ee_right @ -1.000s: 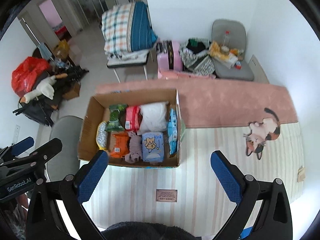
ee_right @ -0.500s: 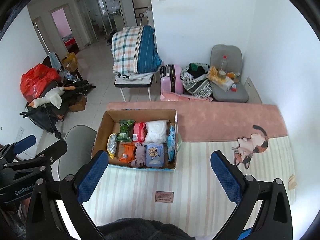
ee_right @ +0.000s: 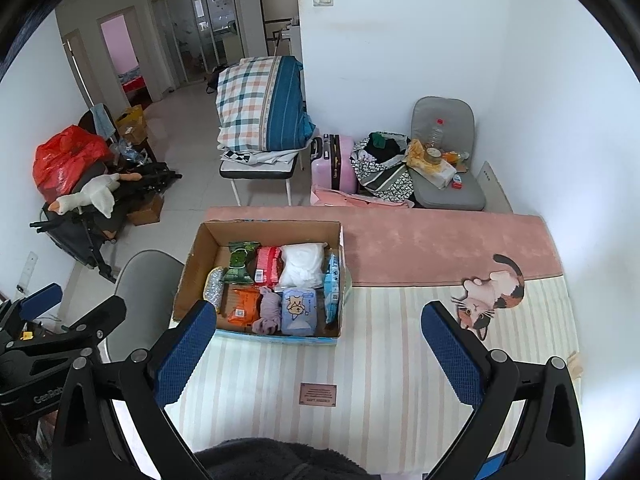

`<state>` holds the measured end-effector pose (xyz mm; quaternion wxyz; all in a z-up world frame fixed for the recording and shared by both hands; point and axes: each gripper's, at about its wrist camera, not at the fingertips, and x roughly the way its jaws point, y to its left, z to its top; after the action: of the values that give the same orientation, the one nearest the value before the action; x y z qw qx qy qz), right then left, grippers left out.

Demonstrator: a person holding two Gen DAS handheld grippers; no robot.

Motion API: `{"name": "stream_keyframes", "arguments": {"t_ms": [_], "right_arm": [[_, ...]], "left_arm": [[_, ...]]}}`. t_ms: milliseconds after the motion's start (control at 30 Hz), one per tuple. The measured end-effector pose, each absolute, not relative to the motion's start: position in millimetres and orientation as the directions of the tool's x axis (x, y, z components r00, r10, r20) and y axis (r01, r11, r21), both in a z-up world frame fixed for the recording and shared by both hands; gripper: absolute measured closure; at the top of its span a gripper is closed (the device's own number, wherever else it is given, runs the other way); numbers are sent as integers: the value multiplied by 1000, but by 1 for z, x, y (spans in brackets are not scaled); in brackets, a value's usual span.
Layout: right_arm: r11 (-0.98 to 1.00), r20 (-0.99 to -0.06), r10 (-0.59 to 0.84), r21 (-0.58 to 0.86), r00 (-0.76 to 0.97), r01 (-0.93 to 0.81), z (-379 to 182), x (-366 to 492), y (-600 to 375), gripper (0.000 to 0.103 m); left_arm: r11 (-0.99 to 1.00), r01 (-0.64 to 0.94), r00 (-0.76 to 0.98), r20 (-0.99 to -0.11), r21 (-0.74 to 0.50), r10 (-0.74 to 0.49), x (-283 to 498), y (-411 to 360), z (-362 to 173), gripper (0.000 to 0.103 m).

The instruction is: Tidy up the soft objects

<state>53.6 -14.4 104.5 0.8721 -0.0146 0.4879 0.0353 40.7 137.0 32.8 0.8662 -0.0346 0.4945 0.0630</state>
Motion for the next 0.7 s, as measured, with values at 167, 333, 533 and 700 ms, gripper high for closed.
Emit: {"name": "stream_keyframes", "arguments": {"t_ms": [167,333,533,700], "right_arm": [[998,-863,29,-3,504,-62,93,56,-16,0],[998,-872,11,-17,489,-54,83,59,-18,0],[999,-877,7,-20,481,-50,76,59,-19,0],[999,-877,9,-17,480,-51,76,60,-20,0]], "left_arm": [[989,-146,493,-867,-3,70,42,138,26,1],[990,-140,467,-882,-2,64,44,136,16,1],[991,-136,461,-886,-3,60,45,136,12,1],[990,-138,463,-884,-4,61,44,136,11,1]]}}
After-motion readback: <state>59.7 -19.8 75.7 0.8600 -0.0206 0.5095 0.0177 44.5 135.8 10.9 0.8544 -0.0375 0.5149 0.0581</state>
